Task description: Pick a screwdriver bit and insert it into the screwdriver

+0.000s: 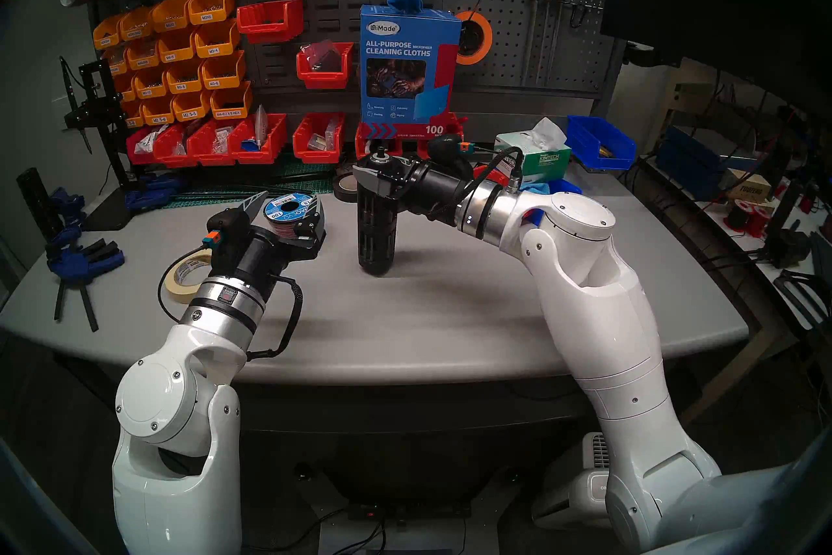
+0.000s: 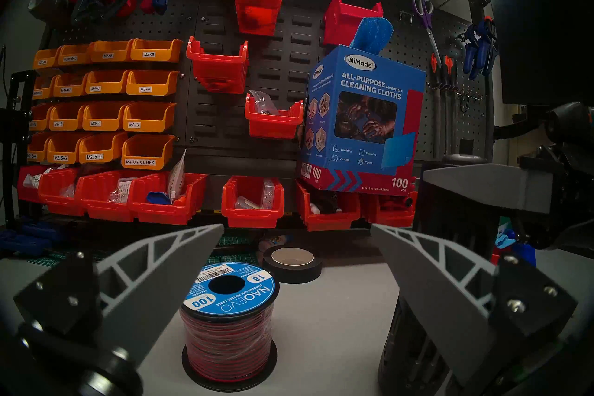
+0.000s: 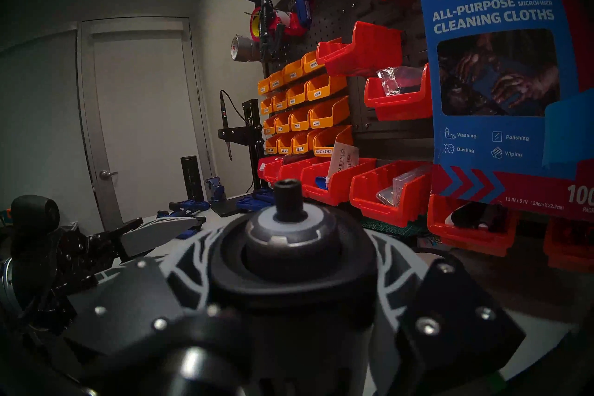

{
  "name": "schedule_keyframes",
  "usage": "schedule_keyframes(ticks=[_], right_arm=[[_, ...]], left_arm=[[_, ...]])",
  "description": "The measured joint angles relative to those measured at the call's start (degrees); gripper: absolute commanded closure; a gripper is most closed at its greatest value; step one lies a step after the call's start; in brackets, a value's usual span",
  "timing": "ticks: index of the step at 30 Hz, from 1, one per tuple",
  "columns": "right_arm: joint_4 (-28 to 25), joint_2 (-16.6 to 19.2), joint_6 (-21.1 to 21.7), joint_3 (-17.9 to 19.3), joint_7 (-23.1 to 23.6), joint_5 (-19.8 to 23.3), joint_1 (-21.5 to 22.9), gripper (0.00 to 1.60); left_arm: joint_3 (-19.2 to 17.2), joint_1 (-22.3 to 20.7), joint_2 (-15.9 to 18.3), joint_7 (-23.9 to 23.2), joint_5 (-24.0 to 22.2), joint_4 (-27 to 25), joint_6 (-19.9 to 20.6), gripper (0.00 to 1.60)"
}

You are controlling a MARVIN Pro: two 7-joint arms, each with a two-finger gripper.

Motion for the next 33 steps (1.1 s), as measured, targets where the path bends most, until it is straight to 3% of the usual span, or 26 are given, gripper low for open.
schedule_keyframes(ticks=[9,21,25,33], right_arm=[[-3.8,-0.3,3.1,-0.3,-4.4,-2.5,-2.3,1.6],[-9.7,-0.6,3.1,-0.2,-7.6,-4.4,-7.4,1.6],[-10.0,-0.4,2.4,0.2,-6.6,-3.8,-8.3,1.6],[-7.8,1.8,0.2,2.2,0.2,-1.6,-7.6,1.6]], left_arm=[[0.0,0.0,-0.2,-0.2,0.1,0.0,0.0,0.0],[-0.1,0.0,-0.5,-0.4,0.4,-0.1,0.1,0.0],[-0.1,0.0,-0.6,-0.4,0.4,-0.1,0.1,0.0],[-0.1,-0.1,-0.8,-0.6,0.5,-0.1,0.1,0.0]])
